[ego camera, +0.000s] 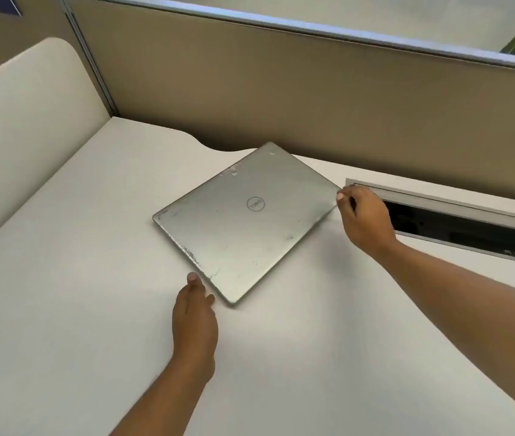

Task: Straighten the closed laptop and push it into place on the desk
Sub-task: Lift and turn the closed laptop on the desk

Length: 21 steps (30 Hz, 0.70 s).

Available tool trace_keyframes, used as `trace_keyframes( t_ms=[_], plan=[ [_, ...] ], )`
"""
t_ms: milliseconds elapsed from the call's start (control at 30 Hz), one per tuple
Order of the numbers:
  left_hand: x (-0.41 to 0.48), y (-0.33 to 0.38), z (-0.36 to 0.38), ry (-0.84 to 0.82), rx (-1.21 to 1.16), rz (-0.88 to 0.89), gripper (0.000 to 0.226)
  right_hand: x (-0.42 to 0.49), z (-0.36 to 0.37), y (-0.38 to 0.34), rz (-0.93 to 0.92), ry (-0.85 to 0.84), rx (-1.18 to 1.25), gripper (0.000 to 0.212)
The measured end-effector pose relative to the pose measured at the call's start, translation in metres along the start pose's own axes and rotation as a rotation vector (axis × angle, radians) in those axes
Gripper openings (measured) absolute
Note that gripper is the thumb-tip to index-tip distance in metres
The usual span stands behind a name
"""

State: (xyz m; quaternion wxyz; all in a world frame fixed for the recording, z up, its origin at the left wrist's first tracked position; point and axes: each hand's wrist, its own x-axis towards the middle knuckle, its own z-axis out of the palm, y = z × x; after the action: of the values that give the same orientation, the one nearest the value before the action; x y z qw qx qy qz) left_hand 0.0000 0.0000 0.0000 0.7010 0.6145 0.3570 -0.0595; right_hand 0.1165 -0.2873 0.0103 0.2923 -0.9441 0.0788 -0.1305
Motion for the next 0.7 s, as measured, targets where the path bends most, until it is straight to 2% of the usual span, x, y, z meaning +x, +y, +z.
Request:
trace_keyframes(
  t_ms=[133,200,400,500,567,633,700],
  plan=[
    [0.012,0.004,0.009,0.011,-0.139,-0.082,0.068,0.051,0.018,-0.009,0.184,-0.220,-0.091,0.045],
    [0.016,0.007,0.011,0.025,-0.171,-0.110,0.075,0.066,0.031,-0.011,0.263,-0.292,-0.056,0.051],
    [0.028,0.010,0.019,0.069,-0.205,-0.157,0.066,0.100,0.058,-0.007,0.266,-0.319,-0.165,0.046],
    [0.037,0.015,0.019,0.074,-0.339,-0.241,0.079,0.113,0.067,-0.004,0.314,-0.323,-0.158,0.049],
    [0.044,0.020,0.022,0.082,-0.342,-0.279,0.085,0.124,0.071,-0.005,0.351,-0.314,-0.153,0.057],
    [0.051,0.026,0.024,0.090,-0.279,-0.293,0.072,0.132,0.071,-0.004,0.398,-0.320,-0.164,0.065],
    [0.057,0.034,0.020,0.087,-0.182,-0.300,0.046,0.135,0.069,0.002,0.457,-0.340,-0.171,0.072]
  ],
)
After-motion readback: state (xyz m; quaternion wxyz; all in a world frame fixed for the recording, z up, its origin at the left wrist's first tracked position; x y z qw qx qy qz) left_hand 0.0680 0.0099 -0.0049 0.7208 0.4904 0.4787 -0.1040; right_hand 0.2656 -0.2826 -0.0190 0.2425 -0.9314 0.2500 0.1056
